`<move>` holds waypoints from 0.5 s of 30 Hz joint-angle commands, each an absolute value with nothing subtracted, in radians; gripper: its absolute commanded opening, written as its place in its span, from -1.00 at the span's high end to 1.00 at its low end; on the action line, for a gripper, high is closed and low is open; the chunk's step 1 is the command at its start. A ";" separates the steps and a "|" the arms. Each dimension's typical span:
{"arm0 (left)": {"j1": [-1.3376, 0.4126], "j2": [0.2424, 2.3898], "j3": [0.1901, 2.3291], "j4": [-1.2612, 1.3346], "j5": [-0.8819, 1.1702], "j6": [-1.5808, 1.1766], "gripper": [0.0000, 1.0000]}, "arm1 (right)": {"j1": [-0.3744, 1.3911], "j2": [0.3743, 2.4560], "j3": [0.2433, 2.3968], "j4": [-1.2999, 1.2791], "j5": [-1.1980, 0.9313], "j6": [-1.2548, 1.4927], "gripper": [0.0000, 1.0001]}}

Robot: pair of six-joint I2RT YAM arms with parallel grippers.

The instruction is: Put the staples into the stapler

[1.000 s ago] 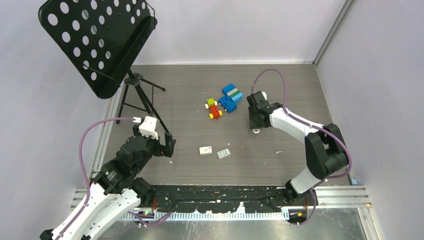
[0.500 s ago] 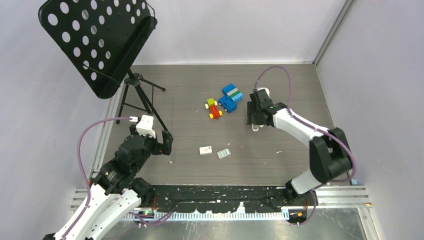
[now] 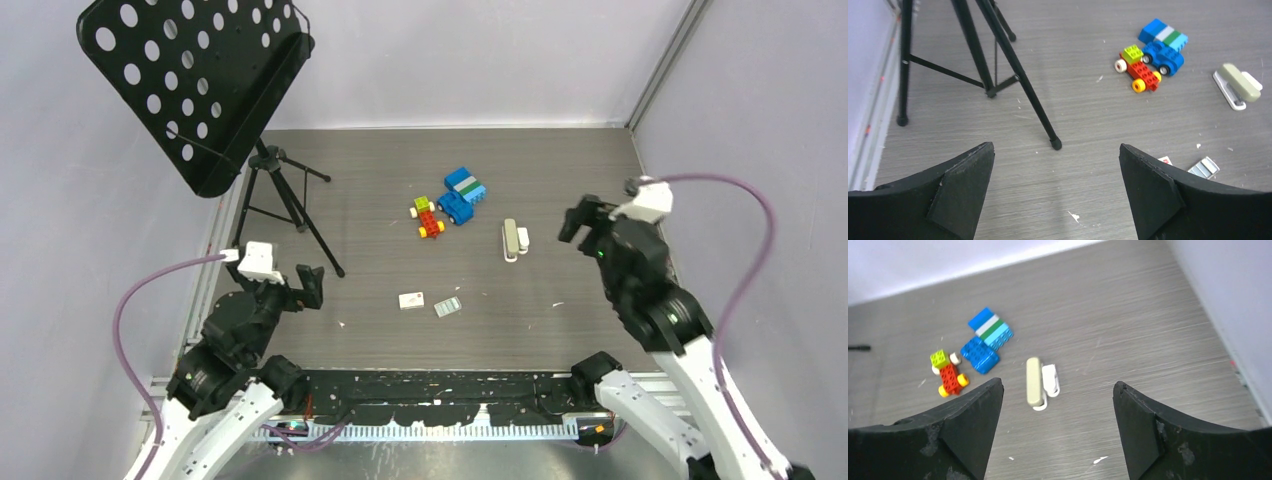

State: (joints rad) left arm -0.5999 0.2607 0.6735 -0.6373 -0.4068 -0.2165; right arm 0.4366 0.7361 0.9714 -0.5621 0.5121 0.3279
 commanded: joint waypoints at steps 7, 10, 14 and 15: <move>-0.595 0.144 0.835 -0.561 -0.562 -0.070 -0.99 | 0.436 0.315 0.958 -0.709 0.758 0.226 -0.78; -0.595 0.079 0.798 -0.493 -0.593 -0.068 -0.99 | 0.436 0.195 0.908 -0.673 0.766 0.204 -0.80; -0.595 0.013 0.721 -0.415 -0.639 -0.113 -0.99 | 0.436 0.053 0.824 -0.611 0.727 0.172 -0.81; -0.595 0.023 0.720 -0.428 -0.643 -0.127 -0.99 | 0.436 0.028 0.810 -0.601 0.719 0.170 -0.81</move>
